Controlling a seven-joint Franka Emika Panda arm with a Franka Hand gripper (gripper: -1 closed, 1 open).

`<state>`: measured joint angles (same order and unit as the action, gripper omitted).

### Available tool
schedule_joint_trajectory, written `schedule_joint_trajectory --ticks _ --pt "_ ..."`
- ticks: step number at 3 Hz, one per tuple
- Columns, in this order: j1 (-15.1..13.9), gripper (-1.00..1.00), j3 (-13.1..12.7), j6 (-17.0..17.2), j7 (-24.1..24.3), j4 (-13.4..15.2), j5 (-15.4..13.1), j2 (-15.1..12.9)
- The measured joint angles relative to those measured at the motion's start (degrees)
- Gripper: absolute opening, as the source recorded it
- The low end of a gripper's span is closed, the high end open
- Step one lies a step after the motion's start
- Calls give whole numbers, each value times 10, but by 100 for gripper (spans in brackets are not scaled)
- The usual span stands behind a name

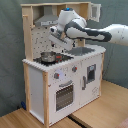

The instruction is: Play with the kitchen

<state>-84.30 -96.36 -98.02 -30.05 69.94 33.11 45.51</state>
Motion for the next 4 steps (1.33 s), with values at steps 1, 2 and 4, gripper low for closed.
schedule_joint_trajectory --ticks 1,2,4 --pt "-40 100 -42 2 -19 -31 0 -1" --pt "-74 100 -78 4 -39 -54 0 -1" --pt "-126 100 -148 29 -101 -94 1 -1"
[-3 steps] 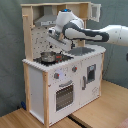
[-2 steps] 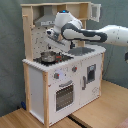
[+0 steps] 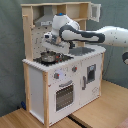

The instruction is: Play with the kitchen

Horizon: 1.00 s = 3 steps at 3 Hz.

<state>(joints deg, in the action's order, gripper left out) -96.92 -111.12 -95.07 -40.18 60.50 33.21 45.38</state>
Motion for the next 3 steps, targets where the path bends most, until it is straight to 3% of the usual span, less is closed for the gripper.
schedule_joint_trajectory --ticks 2,3 --pt "-31 100 -30 53 -77 -3 0 0" --pt "-31 -100 -30 54 -79 -3 0 0"
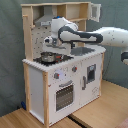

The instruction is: Play with the kitchen

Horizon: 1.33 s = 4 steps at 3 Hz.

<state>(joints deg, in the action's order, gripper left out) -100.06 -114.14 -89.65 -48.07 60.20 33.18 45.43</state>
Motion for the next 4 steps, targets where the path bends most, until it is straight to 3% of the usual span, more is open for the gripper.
schedule_joint_trajectory --ticks 1,3,4 --pt "-2 -100 0 5 -6 -1 0 0" --pt "-7 -100 27 106 -3 -41 -3 -8" --pt "-1 -100 44 155 21 -41 -4 -13"
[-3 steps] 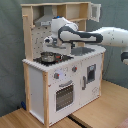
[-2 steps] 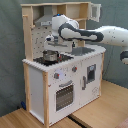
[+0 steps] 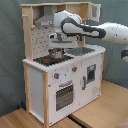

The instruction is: Play with the kitchen

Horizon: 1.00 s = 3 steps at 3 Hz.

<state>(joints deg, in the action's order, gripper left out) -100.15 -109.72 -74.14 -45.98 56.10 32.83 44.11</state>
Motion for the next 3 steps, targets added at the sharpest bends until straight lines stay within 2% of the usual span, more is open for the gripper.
schedule_joint_trajectory --ticks 2,3 --pt "26 -100 51 91 53 3 -2 -6" --pt "47 -100 66 110 95 28 -16 -6"
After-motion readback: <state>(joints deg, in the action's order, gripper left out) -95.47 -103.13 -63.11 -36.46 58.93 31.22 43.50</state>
